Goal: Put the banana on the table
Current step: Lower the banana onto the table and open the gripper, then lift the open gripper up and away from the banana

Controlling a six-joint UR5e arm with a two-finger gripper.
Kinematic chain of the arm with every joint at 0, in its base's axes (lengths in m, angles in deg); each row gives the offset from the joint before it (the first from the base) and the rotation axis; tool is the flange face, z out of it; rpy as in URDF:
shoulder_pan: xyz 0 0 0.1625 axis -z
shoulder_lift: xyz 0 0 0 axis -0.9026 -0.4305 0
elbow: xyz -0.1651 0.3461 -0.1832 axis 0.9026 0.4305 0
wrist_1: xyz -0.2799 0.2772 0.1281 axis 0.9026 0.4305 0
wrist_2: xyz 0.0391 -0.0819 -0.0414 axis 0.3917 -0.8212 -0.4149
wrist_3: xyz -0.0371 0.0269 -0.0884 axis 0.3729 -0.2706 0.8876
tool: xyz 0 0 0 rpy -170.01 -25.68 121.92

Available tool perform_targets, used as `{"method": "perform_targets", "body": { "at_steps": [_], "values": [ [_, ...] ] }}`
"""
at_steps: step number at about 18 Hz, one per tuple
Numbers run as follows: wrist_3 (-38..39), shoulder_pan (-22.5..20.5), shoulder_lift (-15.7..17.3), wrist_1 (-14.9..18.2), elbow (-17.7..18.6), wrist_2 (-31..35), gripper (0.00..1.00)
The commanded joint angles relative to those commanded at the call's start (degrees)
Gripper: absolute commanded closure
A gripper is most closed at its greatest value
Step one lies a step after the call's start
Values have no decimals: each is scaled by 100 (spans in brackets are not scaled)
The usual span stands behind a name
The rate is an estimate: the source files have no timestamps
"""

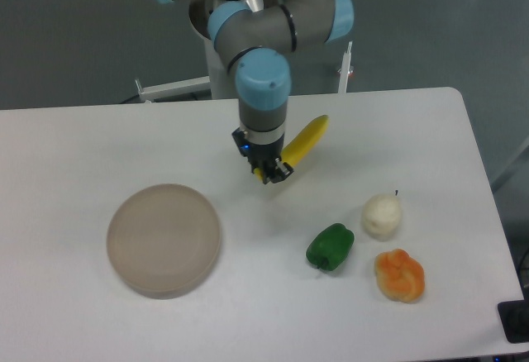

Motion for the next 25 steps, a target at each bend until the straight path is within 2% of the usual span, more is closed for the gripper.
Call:
{"method": "perform_targets", "body": {
  "at_steps": [1,2,6,9,11,12,14,16,20,22,25],
  "values": [
    [-52,9,-27,-18,-9,0,48],
    [-53,1,-36,-27,-26,17,0],
    [-18,-43,8,-9,-210,70,0],
    [-61,-271,60,34,-640,79,0],
    [-88,-525,139,70,-948,36,0],
    [-105,-727,148,87,-1219,0,0],
    [-332,-938,52,96,-1633,52,0],
    [-876,-1298,25,122,-1705,70,0],
    [-2064,-1976,87,525,-1749,79,0],
    [-2267,-2161,43,781,-1880,70,0],
    [-2461,-2363,-211,1281,-2284,53,0]
  ]
}}
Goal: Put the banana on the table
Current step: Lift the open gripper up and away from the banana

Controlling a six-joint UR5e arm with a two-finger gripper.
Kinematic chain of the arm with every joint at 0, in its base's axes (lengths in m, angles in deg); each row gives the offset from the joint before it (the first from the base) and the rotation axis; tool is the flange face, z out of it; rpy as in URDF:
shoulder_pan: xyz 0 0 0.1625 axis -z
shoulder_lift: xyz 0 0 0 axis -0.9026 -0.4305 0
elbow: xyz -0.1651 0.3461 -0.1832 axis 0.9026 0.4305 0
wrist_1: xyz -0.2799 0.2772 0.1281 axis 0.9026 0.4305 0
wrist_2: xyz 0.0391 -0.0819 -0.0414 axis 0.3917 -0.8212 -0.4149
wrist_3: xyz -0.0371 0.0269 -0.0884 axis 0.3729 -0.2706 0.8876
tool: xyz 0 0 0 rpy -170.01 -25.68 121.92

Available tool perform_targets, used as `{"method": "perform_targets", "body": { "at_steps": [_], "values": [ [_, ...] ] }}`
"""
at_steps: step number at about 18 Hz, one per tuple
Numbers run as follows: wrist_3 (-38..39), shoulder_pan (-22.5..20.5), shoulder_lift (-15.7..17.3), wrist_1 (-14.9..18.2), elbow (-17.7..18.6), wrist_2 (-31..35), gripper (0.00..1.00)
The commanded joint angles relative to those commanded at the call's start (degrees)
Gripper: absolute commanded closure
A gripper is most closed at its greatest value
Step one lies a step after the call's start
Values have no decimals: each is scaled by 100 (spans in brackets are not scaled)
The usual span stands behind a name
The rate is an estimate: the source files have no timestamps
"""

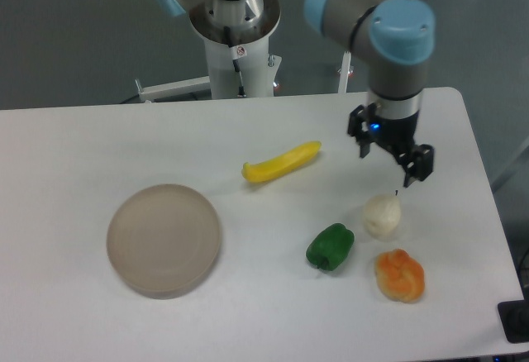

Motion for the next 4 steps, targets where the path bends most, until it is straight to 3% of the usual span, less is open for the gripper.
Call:
{"method": "perform_targets", "body": {
  "at_steps": [4],
  "values": [
    [-9,-18,-45,64,-54,-9,0]
  ]
}}
